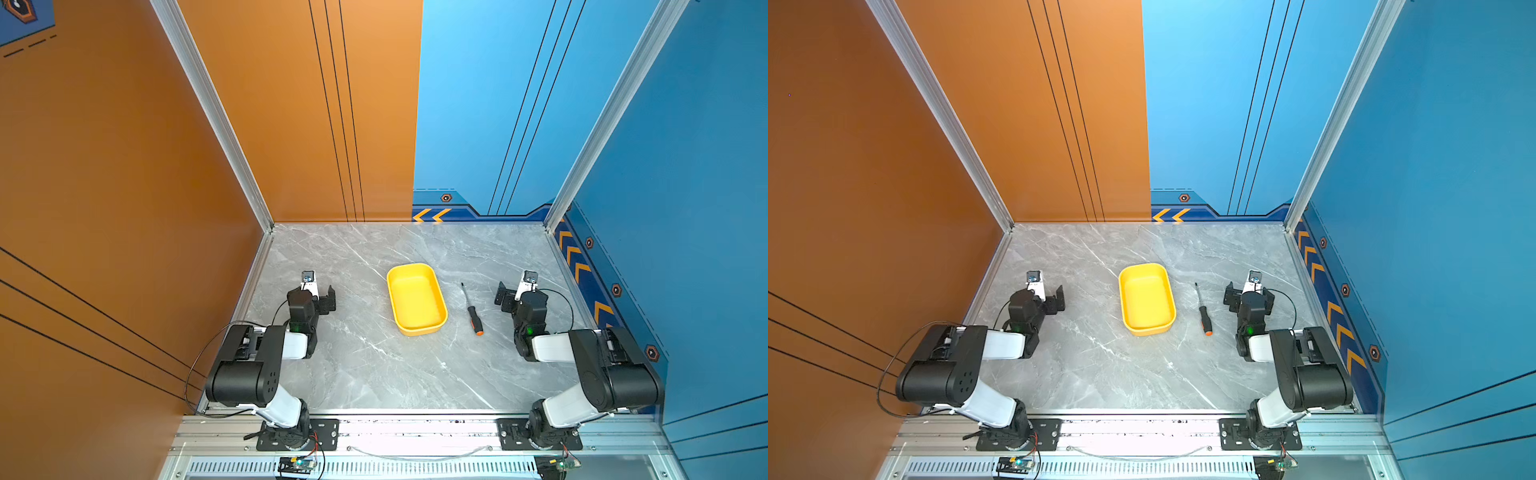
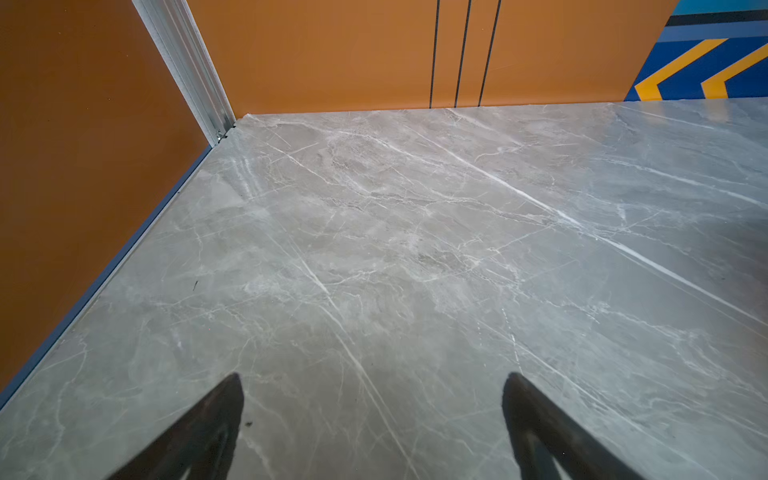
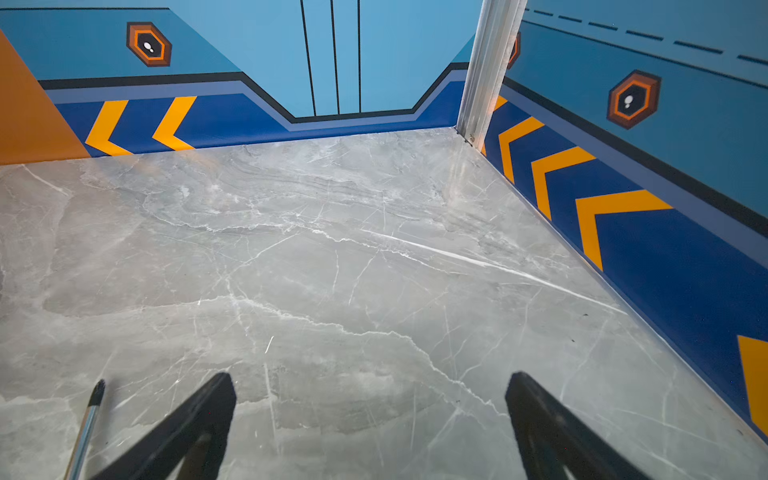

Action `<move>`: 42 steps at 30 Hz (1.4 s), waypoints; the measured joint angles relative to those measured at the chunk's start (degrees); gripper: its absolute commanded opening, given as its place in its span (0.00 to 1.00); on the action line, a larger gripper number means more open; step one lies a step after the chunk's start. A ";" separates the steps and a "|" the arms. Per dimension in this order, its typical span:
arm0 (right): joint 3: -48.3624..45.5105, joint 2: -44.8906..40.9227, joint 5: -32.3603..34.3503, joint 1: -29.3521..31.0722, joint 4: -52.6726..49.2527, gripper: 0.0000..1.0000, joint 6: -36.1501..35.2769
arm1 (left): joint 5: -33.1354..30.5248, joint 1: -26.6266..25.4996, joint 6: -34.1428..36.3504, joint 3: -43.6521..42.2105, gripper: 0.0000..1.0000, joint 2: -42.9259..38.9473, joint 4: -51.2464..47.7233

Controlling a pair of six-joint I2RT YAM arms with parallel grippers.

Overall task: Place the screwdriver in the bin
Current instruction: 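Reach the right gripper over the screwdriver handle while the left arm nears the bin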

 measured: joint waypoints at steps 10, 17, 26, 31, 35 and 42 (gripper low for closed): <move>0.00 0.00 -0.02 -0.02 -0.02 0.99 0.00 | 0.00 0.00 0.00 0.00 0.98 0.00 0.00; 0.09 0.00 -1.95 -1.44 -0.13 1.00 0.04 | 0.00 0.00 0.00 0.00 0.98 0.00 0.00; 4.72 -8.20 -1.25 -0.15 -15.32 1.00 0.15 | 0.02 0.00 0.00 0.04 0.98 -0.15 -0.61; 14.43 -17.55 -3.10 0.33 -33.42 0.99 2.62 | 0.04 -0.35 0.09 2.14 0.98 -6.58 -10.34; 18.95 -20.87 -8.33 0.94 -45.13 1.00 5.46 | 2.78 -1.25 -0.59 6.67 0.98 -15.02 -18.27; 20.76 -18.05 -20.06 3.50 -61.16 0.97 9.81 | 11.41 -6.88 -6.56 10.38 0.98 -19.91 -24.83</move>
